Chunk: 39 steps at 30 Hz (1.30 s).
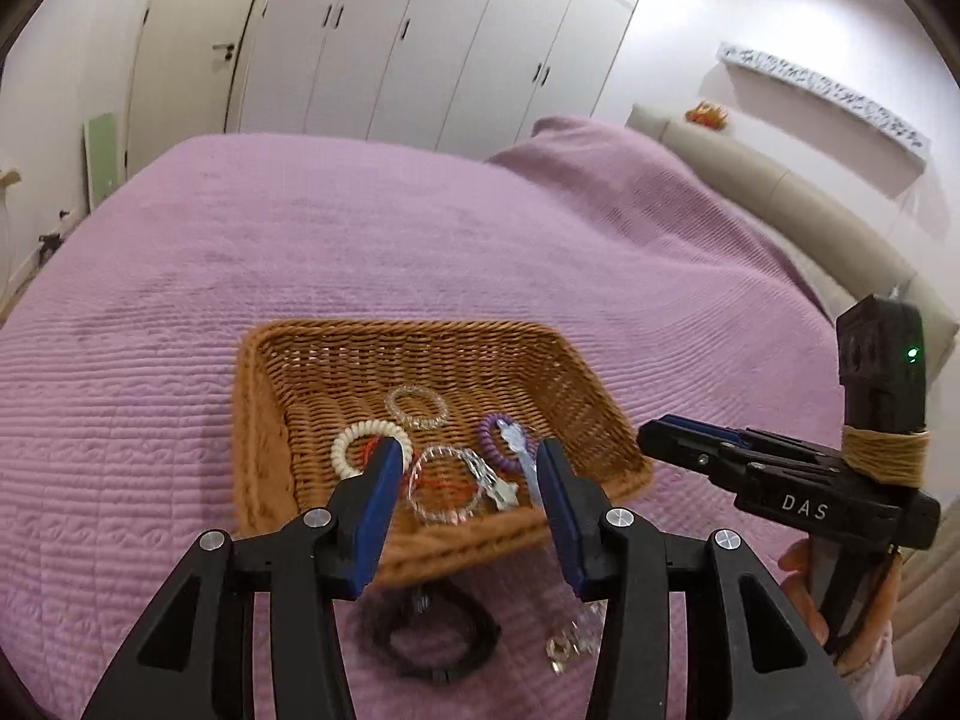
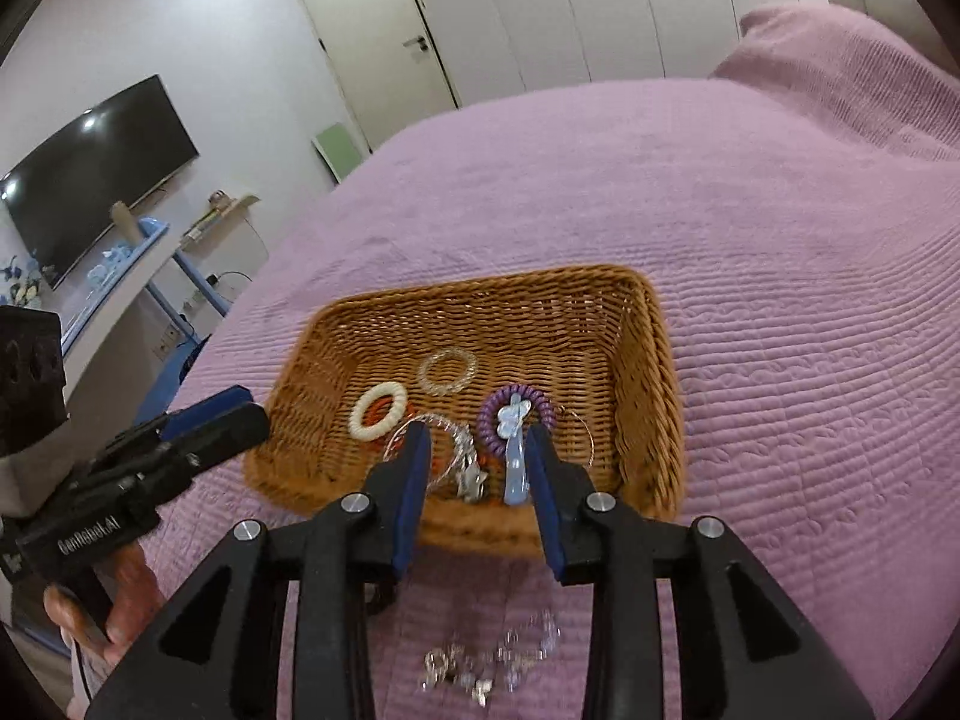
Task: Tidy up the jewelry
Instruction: 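Open both tools to drop the bracelet and earring into the basket, then grasp the black watch strap with the left tool while the right tool grasps the silver charms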
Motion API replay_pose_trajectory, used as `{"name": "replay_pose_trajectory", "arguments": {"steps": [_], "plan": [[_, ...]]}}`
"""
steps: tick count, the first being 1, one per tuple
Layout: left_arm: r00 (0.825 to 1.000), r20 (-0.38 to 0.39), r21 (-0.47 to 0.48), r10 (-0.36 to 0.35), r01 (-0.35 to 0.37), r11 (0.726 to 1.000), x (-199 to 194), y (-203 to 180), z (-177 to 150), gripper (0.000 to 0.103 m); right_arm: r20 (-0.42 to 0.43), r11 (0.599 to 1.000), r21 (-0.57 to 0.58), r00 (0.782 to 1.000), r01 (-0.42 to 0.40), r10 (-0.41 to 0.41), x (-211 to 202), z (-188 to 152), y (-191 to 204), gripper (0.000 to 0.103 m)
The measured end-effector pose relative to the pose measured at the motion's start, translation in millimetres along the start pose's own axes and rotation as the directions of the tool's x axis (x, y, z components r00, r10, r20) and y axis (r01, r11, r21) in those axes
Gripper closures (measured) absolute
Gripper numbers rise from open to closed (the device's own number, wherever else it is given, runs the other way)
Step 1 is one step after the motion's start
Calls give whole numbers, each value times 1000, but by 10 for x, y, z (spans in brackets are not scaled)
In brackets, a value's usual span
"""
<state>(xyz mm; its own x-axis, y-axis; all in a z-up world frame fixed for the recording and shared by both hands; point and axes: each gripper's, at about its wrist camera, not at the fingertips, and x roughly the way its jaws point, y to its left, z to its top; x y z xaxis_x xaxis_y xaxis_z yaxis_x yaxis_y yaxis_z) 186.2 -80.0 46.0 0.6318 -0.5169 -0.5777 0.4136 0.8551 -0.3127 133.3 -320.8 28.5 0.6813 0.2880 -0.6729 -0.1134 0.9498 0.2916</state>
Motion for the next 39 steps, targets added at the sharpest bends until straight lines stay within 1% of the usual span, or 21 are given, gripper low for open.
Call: {"name": "replay_pose_trajectory", "arguments": {"steps": [4, 7, 11, 13, 16, 18, 22, 27, 30, 33, 39], "plan": [[1000, 29, 1, -3, 3, 1000, -316, 20, -181, 55, 43, 999, -37, 999, 1, 1, -341, -206, 69, 68], [1000, 30, -8, -7, 8, 1000, -463, 43, -301, 55, 62, 999, -47, 998, 8, -5, -533, -347, 81, 68], [1000, -4, -13, -4, 4, 1000, -500, 117, -524, 53, 73, 997, -63, 997, 39, -34, -705, -572, 82, 68], [1000, -30, -24, -2, 2, 1000, -461, 179, -622, 53, 56, 998, -59, 998, 36, -33, -707, -696, 48, 68], [997, -77, -26, 3, -5, 1000, -368, 264, -782, 53, 16, 998, -38, 999, 52, -51, -627, -866, -49, 68], [994, -106, -29, 7, -10, 1000, -287, 315, -827, 52, -18, 999, -13, 999, 51, -51, -540, -970, -109, 68], [988, -153, -43, 8, -14, 999, -102, 388, -893, 52, -57, 998, 14, 997, 58, -57, -341, -1088, -190, 68], [981, -192, -60, 9, -21, 998, 153, 448, -885, 52, -109, 997, -6, 991, 79, -79, -34, -1093, -263, 68], [977, -211, -77, -6, -10, 997, 288, 469, -881, 52, -138, 998, -8, 988, 65, -65, 119, -1070, -314, 68], [972, -237, -86, -14, -7, 996, 426, 452, -873, 52, -144, 999, -2, 988, 52, -52, 233, -1049, -341, 68], [962, -272, -55, 29, -46, 997, 693, 352, -874, 52, -160, 997, -15, 984, 76, -78, 465, -1048, -337, 68]]}}
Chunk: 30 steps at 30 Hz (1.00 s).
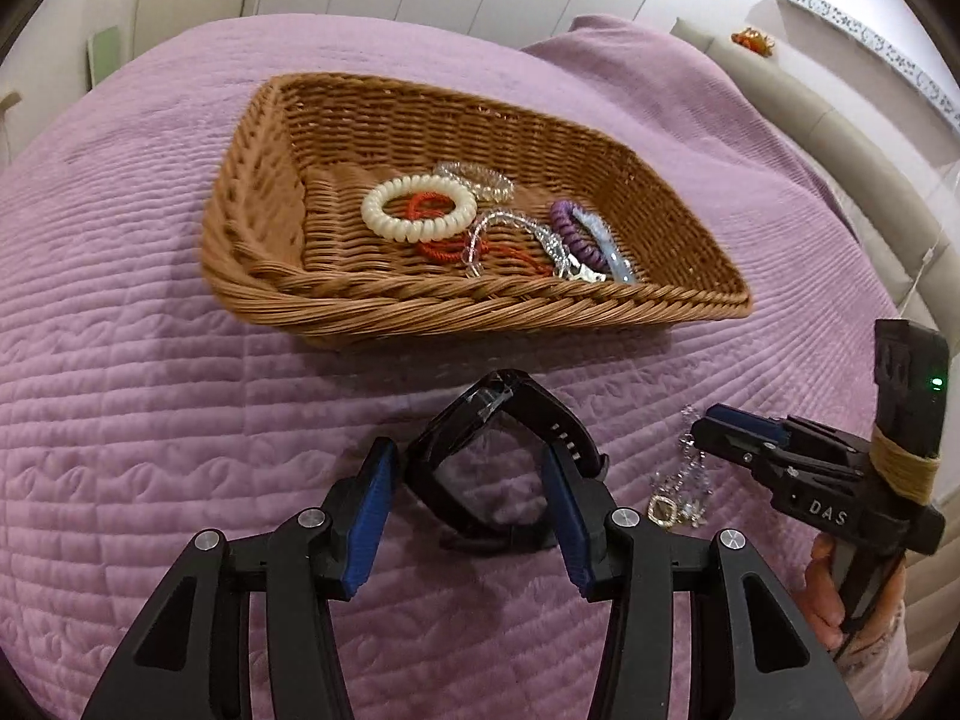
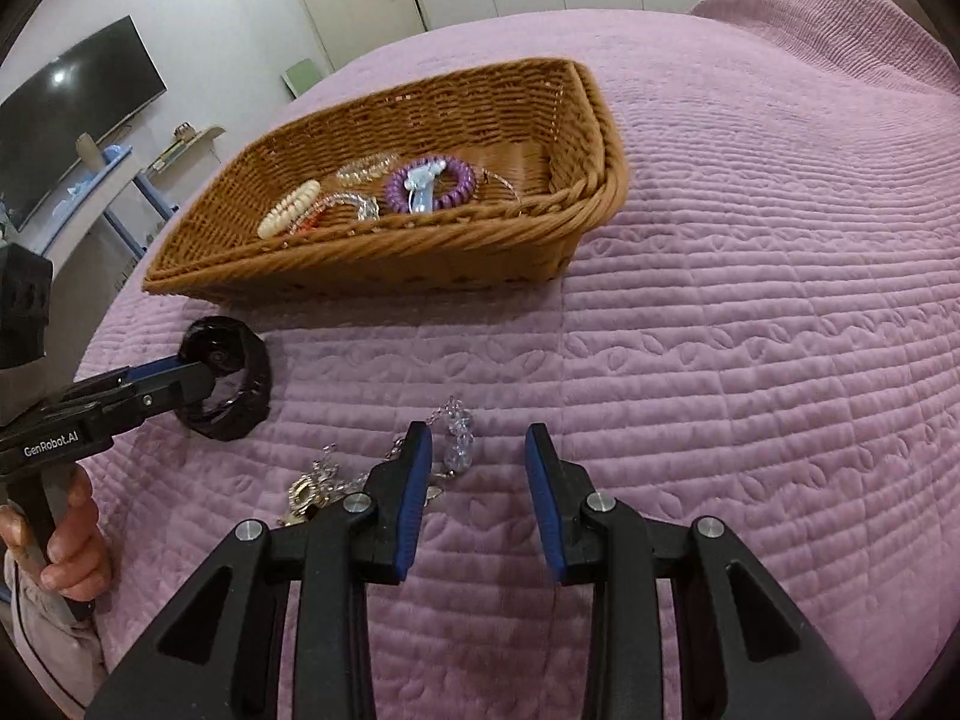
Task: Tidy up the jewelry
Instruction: 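Grasp the black watch strap with the left tool while the right tool grasps the silver charms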
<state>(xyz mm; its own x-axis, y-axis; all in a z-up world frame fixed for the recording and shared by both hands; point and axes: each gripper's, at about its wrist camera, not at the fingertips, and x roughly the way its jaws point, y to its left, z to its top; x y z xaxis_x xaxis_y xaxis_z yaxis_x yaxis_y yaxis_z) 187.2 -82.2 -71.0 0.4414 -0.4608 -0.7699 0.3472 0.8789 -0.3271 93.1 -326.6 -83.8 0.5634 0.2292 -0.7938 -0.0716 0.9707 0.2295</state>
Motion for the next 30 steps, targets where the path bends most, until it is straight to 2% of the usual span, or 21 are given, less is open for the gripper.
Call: {"name": "replay_pose_trajectory", "arguments": {"steps": [3, 6, 8, 10, 11, 14, 15, 17, 22, 30], "plan": [[1000, -2, 4, 14, -14, 1000, 62, -29, -8, 53, 3, 999, -36, 1000, 9, -9, 46, 7, 68, 68], [999, 7, 22, 37, -37, 999, 83, -78, -15, 53, 2, 995, -87, 998, 57, -57, 108, 4, 198, 68], [999, 10, 19, 37, -38, 999, 81, -77, -19, 53, 11, 989, -119, 996, 86, -85, 123, 5, 279, 74], [999, 15, 12, 38, -38, 999, 81, -68, -17, 55, 16, 988, -132, 997, 79, -78, 120, -7, 314, 90], [999, 17, 12, 40, -40, 999, 80, -71, -18, 56, 15, 988, -135, 997, 74, -73, 115, -14, 321, 91], [998, 24, 20, 50, -51, 999, 47, -69, -34, 57, 20, 988, -138, 997, 73, -70, 91, -42, 309, 92], [997, 30, 25, 66, -67, 997, 43, -81, -40, 68, 23, 988, -137, 997, 71, -68, 74, -45, 272, 92], [996, 35, 22, 77, -77, 997, 46, -76, -43, 77, 26, 989, -130, 998, 64, -61, 33, -94, 232, 92], [998, 40, -6, 45, -45, 999, -6, -15, -83, 78, 46, 994, -96, 998, 46, -42, -139, -225, 148, 92], [998, 44, 26, 35, -36, 999, -136, -175, -276, 79, 95, 997, -45, 994, 60, -56, -477, -401, 46, 92]]}}
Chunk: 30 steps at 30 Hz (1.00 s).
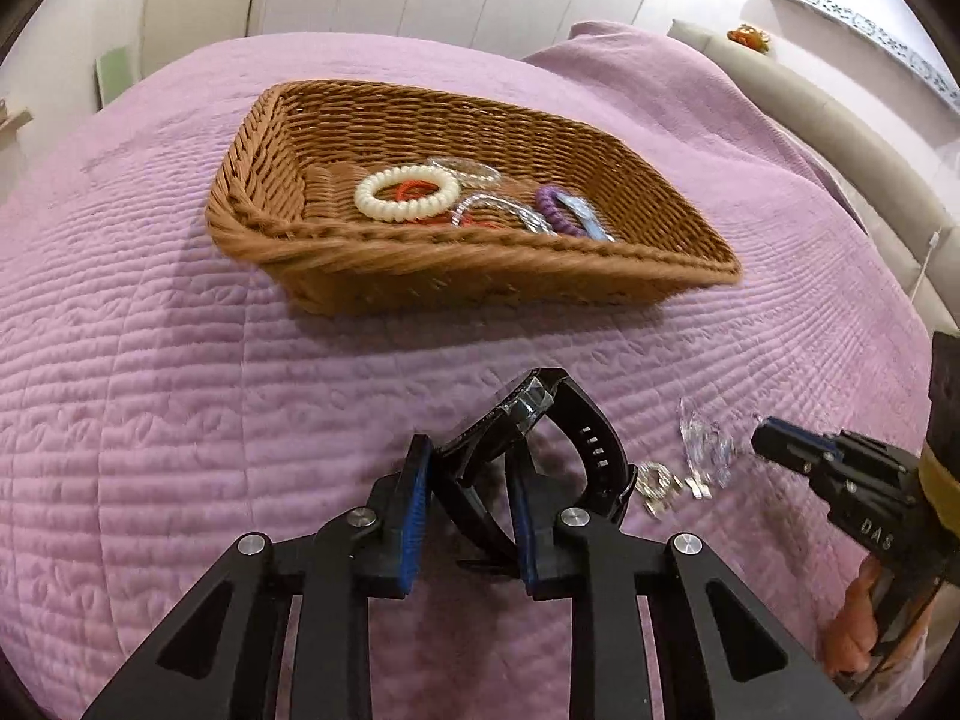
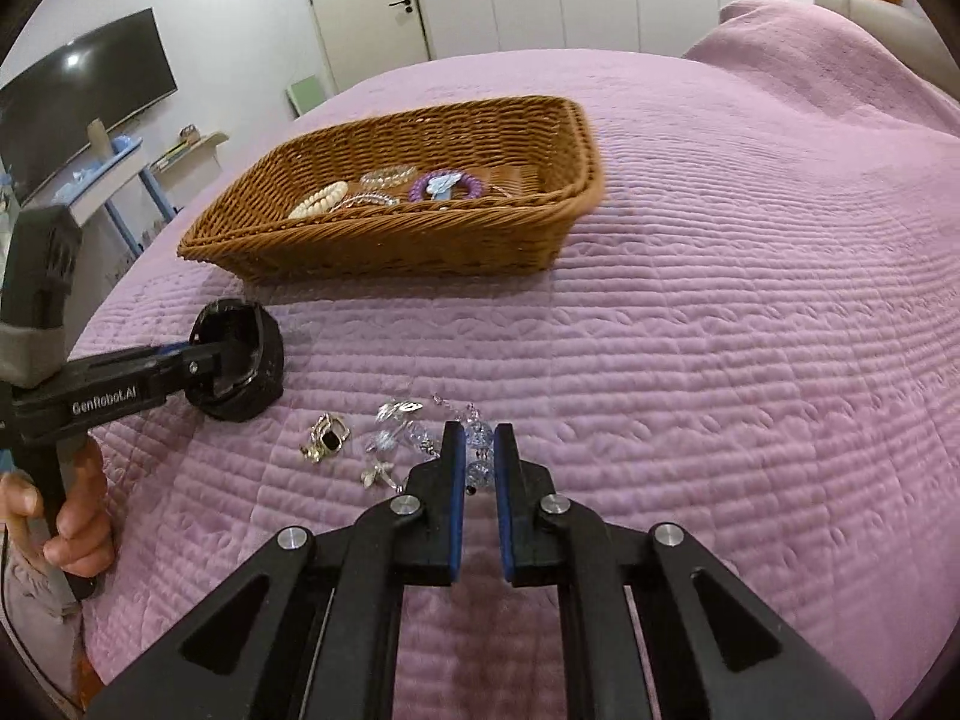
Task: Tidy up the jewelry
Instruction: 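Grasp the black watch strap with the left tool while the right tool grasps the silver charms, then carry the black watch and silver charms over the basket with both tools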
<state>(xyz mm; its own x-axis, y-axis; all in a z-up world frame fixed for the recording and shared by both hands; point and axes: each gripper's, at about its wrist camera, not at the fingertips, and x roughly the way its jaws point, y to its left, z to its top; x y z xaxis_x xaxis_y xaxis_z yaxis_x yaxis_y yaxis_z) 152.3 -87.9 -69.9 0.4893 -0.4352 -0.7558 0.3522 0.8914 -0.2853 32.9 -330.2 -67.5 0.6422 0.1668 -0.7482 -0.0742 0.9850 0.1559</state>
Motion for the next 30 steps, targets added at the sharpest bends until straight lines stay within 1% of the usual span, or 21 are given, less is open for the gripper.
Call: {"name": "replay_pose_trajectory", "arguments": {"steps": [4, 10, 16, 23, 25, 30], "plan": [[999, -6, 3, -36, 36, 999, -75, -76, -121, 79, 10, 1000, 14, 1000, 2, -3, -147, -32, -45, 92], [998, -6, 29, -57, 57, 998, -158, -183, -236, 79, 26, 1000, 2, 1000, -7, 7, -252, -1, 17, 92], [998, -3, 45, -63, 63, 997, -139, -272, -253, 79, 35, 1000, -9, 999, -22, 22, -305, 18, 97, 92], [997, -4, 46, -76, 76, 996, -148, -279, -249, 79, 51, 999, -20, 998, -43, 44, -364, 96, 192, 92], [997, -4, 44, -82, 82, 996, -141, -285, -241, 79, 49, 998, -16, 997, -61, 61, -370, 100, 201, 92], [996, 0, 45, -94, 94, 995, -114, -370, -229, 79, 50, 998, -4, 996, -70, 70, -373, 100, 184, 92]]}}
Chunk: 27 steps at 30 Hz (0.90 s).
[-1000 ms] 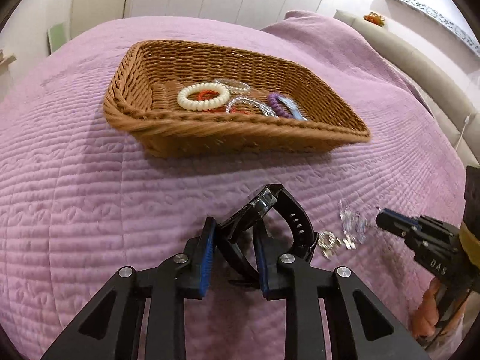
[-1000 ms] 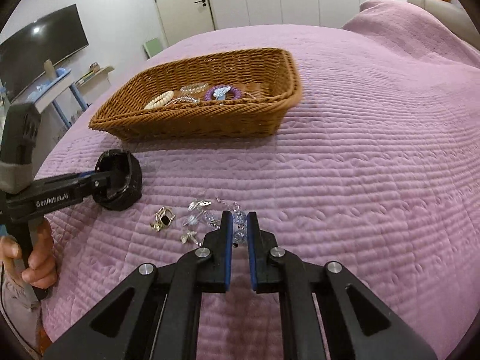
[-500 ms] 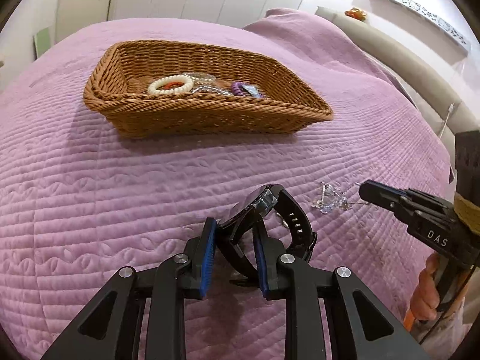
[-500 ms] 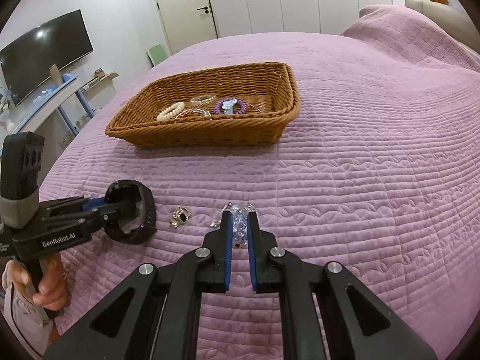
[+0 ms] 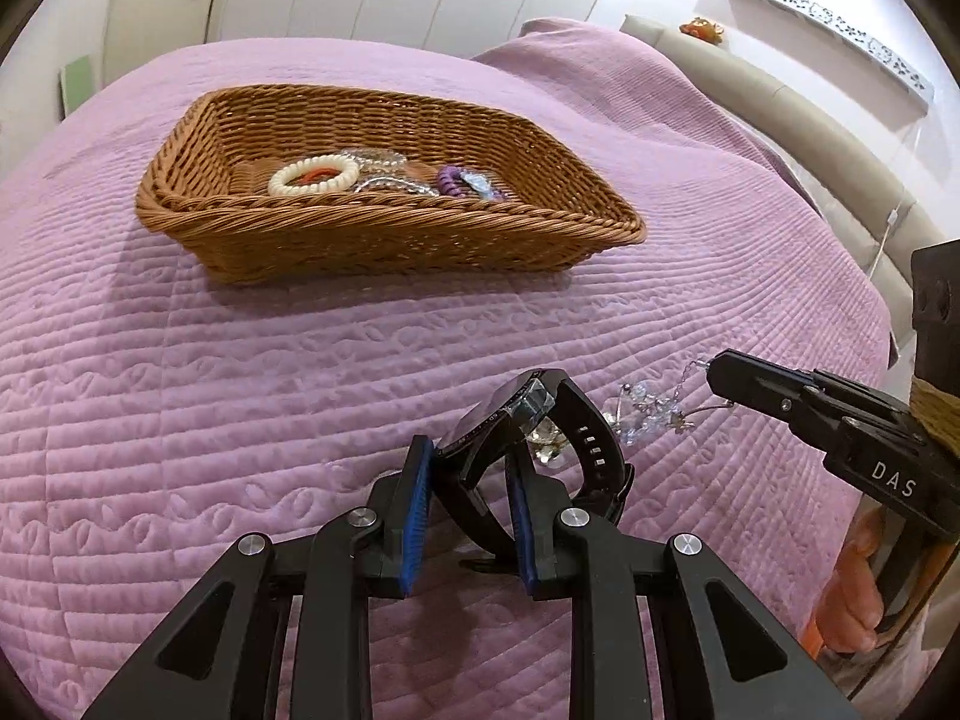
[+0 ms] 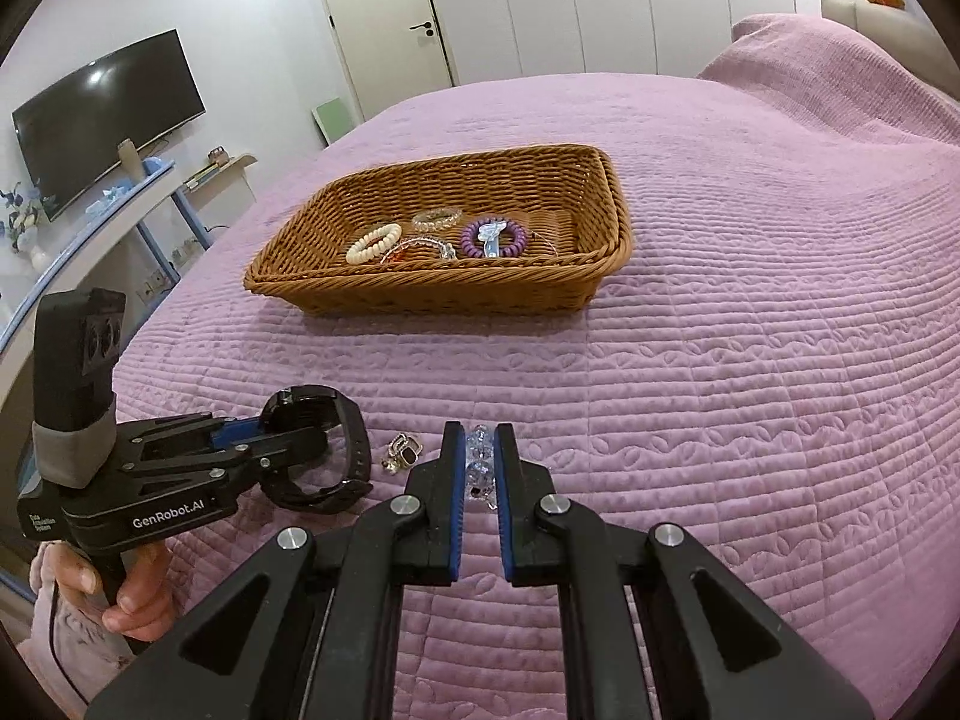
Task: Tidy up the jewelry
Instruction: 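Carry the black watch and silver charms over the basket with both tools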
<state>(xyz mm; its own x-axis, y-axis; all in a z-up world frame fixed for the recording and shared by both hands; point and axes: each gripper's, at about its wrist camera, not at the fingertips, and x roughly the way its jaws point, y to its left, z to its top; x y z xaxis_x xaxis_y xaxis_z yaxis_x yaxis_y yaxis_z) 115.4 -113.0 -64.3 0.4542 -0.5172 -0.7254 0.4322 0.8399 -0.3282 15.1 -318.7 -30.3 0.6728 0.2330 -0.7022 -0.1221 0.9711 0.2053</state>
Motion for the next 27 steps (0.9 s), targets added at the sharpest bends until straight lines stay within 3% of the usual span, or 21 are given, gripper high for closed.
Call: {"name": "replay_pose_trajectory", "arguments": {"steps": [8, 18, 22, 27], "plan": [[999, 31, 3, 9, -10, 1000, -109, -19, 118, 79, 55, 999, -37, 998, 7, -5, -225, 170, 84, 92], [983, 184, 38, 25, -32, 999, -601, -9, 687, 79, 179, 995, -101, 984, 15, 3, -440, 740, 242, 92], [970, 241, 9, 42, -45, 999, -622, 94, 1032, 79, 218, 994, -105, 976, 18, 6, -352, 1090, 277, 92], [963, 258, -33, 82, -76, 997, -416, 228, 1380, 79, 215, 998, -62, 976, -12, 25, -53, 1450, 170, 92]]}}
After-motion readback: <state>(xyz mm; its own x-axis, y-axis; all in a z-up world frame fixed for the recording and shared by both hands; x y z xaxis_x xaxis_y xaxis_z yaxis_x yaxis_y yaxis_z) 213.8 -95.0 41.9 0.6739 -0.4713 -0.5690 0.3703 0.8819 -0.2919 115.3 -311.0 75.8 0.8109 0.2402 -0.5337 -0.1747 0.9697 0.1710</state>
